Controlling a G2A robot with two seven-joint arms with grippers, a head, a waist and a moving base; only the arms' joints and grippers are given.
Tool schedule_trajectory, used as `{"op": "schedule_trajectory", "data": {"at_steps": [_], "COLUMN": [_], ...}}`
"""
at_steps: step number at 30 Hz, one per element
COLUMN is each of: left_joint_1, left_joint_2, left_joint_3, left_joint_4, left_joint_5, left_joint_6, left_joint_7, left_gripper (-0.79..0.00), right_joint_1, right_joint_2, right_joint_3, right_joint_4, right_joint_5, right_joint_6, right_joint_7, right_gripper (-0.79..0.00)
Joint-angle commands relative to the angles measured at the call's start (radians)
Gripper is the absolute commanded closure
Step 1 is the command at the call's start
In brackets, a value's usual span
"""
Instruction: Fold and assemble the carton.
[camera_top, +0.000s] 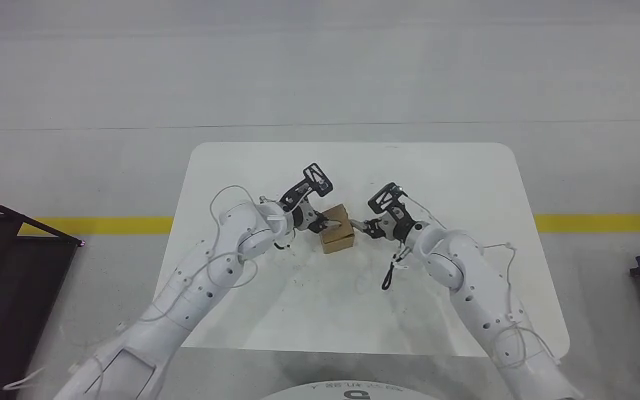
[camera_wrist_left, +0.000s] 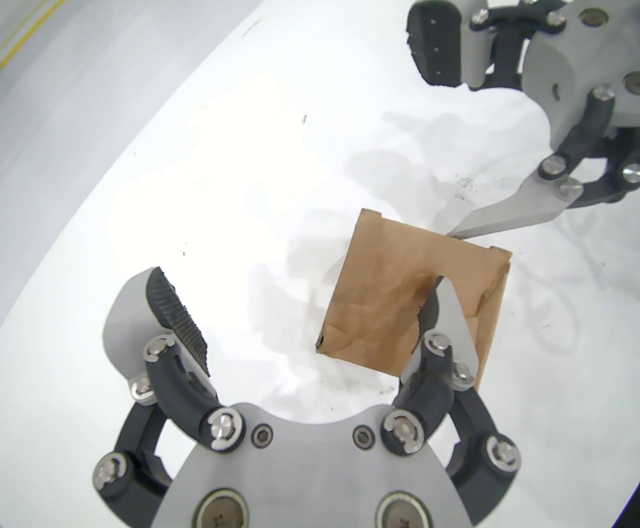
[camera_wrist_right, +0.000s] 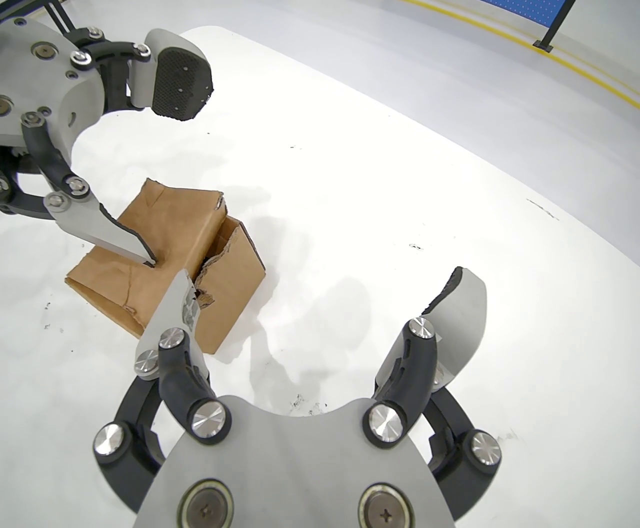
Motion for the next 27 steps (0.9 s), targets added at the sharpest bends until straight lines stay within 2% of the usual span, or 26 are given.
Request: {"op": "schedule_trajectory", "data": {"at_steps": [1, 27], "left_joint_1": [-0.001, 0.045], "left_joint_2": [-0.001, 0.009], "left_joint_3": [0.001, -0.05], "left_joint_4": [0.004, -0.022], "left_joint_5": [0.001, 0.002], "left_joint_6": [0.001, 0.005], "left_joint_7": [0.0, -0.007], "left_gripper": [-0.785, -0.785], "right_joint_1": [-0.001, -0.022], "right_joint_2": [0.001, 0.008], "right_joint_3": [0.002, 0.002], "right_joint_4": [-0.002, -0.042], "right_joint_5": [0.0, -0.019], "right_joint_6": [-0.001, 0.004], "right_joint_7": [0.003, -0.006], "right_gripper": [-0.785, -0.785]}}
